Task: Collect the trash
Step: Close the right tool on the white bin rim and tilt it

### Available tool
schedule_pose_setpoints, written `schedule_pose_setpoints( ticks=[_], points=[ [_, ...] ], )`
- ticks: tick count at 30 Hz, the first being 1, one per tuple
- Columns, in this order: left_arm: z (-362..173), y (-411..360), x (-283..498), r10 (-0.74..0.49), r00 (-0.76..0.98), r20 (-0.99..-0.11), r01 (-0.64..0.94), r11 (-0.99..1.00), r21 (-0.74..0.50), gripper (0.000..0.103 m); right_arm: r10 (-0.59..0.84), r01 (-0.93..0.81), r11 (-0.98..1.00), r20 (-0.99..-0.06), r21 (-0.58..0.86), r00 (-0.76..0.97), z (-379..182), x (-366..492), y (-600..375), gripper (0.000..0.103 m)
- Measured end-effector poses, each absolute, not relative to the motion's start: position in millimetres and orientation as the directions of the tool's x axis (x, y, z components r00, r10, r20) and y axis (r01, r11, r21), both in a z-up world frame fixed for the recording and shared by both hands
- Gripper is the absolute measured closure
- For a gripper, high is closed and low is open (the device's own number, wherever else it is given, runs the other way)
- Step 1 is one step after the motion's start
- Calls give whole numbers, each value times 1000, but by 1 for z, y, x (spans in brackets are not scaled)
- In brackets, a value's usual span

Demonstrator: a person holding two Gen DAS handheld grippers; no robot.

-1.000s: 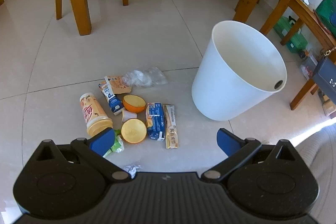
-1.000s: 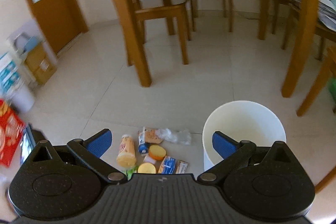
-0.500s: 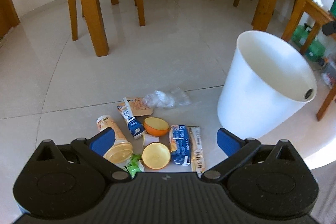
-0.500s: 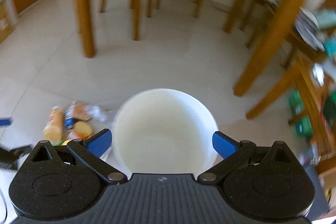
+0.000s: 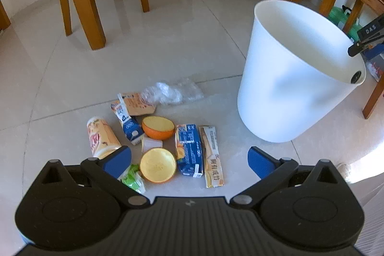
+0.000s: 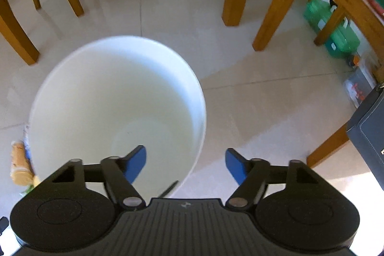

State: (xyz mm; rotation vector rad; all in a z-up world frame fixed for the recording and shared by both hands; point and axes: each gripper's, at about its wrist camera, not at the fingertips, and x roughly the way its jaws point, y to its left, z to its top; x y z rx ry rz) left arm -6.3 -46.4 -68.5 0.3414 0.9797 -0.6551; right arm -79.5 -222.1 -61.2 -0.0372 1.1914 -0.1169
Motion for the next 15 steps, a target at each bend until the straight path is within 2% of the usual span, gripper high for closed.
schedule_pose_setpoints(
  ticks=[1,3,5,8,9,15],
  points=[
    [-71,-47,-7,-356,381,-853,654,756,-23,1,-126,72,992,-925,-107,358,-66,-77,-223,36],
    [-74,-48,-9,-353,372,-858,662,749,-21,1,-128,67,991,-931,-112,342,-75,-71,-224,51],
    [-78,-48,-10,-352,363,-863,668,743,-23,1,-120,72,992,-937,-102,329,-81,-68,-228,57],
    [-83,-48,-12,-350,345,-871,679,733,-25,1,-109,72,993,-944,-91,310,-86,-66,-231,87],
    [-84,-48,-12,-350,339,-873,684,729,-27,1,-107,71,993,-946,-90,307,-89,-64,-231,90],
    [-89,-47,-11,-346,328,-879,694,719,-24,1,-145,72,989,-935,-129,323,-94,-50,-233,91]
  ],
)
